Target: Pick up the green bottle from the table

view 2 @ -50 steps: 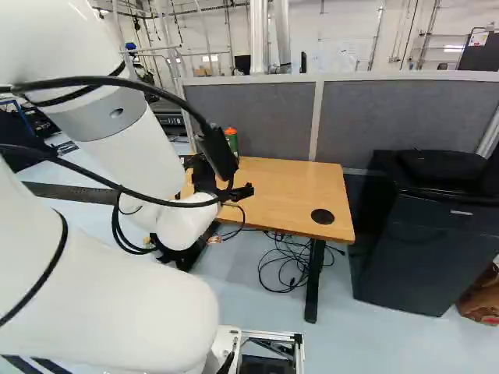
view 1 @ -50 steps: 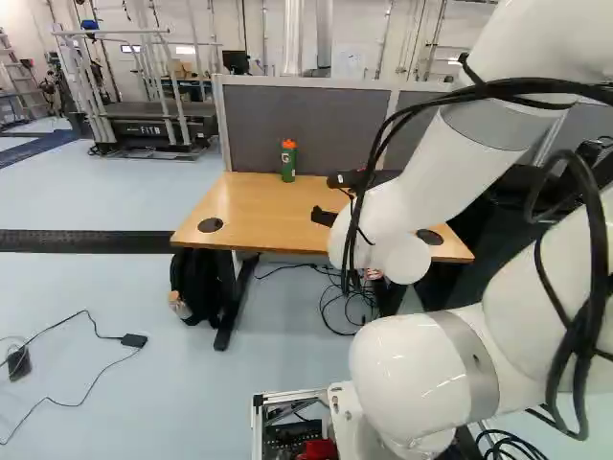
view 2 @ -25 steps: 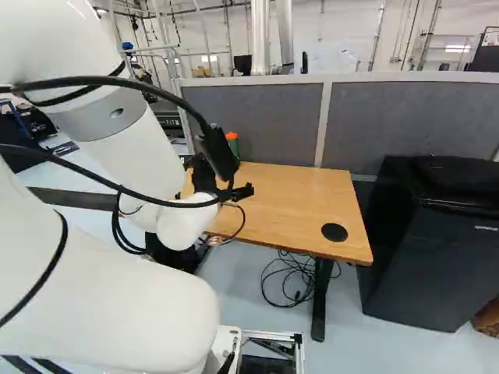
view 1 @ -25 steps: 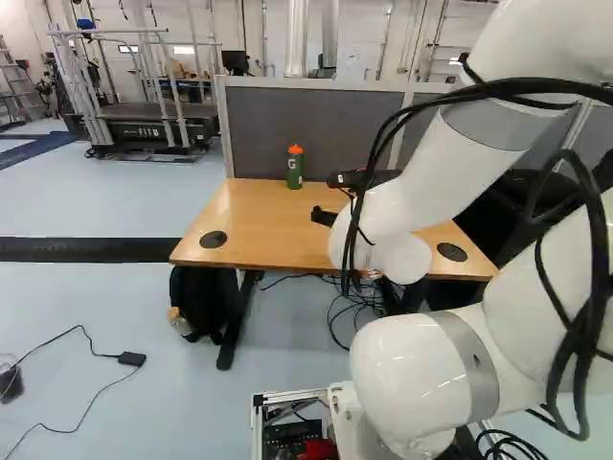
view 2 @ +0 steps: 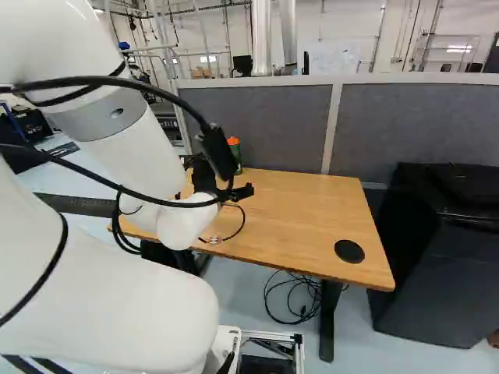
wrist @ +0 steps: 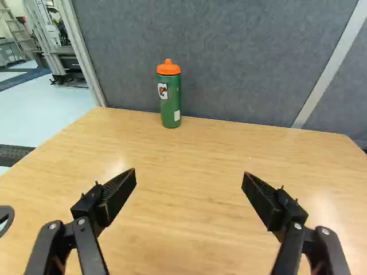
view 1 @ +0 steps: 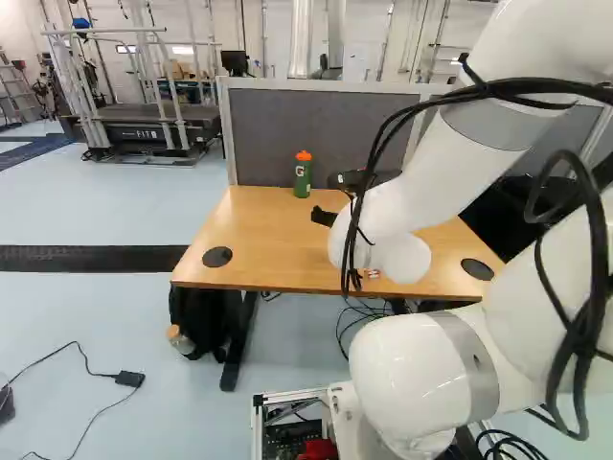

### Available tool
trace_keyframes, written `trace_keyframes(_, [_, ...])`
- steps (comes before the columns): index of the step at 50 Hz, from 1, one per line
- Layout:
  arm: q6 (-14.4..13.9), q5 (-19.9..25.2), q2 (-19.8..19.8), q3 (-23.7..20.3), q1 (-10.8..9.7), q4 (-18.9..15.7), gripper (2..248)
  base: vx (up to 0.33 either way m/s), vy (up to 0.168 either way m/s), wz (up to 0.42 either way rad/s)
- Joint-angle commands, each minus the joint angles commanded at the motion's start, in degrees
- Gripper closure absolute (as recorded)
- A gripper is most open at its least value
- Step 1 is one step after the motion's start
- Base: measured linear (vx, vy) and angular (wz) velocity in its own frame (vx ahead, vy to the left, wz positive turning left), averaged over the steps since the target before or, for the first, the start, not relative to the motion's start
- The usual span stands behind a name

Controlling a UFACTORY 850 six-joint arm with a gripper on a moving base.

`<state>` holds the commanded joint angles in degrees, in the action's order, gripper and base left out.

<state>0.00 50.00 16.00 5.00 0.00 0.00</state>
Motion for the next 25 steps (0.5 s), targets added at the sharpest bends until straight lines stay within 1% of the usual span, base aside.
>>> trace_keyframes(19, [0.0,0.0,0.0,0.0,0.0,0.0,3,0.172,0.062,-0.01])
trace_keyframes(20, [0.0,0.0,-1.8,1.52,0.4,0.0,3,0.169,0.068,-0.001])
trace_keyframes(25, [0.0,0.0,-3.46,2.96,0.77,0.0,3,0.082,0.032,0.009])
